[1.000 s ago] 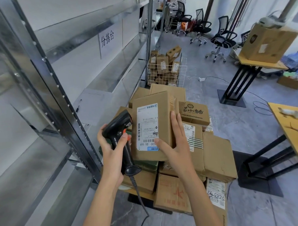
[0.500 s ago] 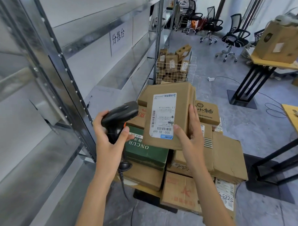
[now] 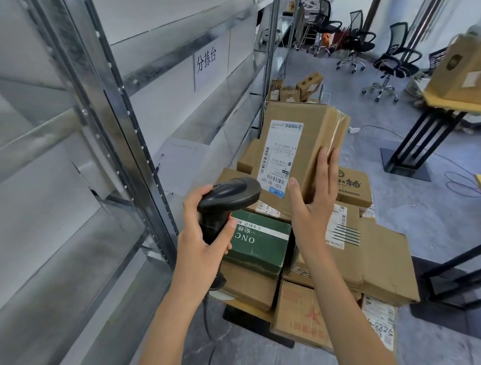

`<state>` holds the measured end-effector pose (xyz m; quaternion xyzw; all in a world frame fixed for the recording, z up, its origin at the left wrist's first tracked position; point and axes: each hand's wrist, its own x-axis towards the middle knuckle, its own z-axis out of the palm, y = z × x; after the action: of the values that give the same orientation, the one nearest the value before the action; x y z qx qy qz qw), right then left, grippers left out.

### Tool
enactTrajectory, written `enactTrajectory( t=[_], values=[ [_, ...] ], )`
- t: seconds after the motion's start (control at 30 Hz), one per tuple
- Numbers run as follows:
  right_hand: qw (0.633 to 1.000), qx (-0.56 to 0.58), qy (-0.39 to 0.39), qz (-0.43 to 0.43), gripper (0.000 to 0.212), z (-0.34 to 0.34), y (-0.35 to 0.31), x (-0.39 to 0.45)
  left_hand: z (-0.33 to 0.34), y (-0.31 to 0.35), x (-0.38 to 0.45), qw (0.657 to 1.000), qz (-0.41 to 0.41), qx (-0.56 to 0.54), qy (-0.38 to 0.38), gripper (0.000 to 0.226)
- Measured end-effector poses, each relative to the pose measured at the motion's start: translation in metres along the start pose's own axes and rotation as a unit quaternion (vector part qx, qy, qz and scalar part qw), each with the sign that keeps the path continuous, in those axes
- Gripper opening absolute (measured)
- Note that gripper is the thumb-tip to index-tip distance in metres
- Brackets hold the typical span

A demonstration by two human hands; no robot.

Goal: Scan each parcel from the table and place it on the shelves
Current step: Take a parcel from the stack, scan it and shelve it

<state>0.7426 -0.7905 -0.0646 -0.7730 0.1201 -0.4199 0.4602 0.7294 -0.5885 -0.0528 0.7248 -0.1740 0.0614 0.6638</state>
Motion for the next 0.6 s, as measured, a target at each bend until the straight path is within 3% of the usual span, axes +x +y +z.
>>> enactTrajectory(
  t=[0.6],
  values=[
    [1.000,-0.012,-0.020,-0.006,0.073,0.000,0.001,-0.014,0.001,-0.003,0.002,0.998,0.013,0.065,-0.002,0.057]
  ],
)
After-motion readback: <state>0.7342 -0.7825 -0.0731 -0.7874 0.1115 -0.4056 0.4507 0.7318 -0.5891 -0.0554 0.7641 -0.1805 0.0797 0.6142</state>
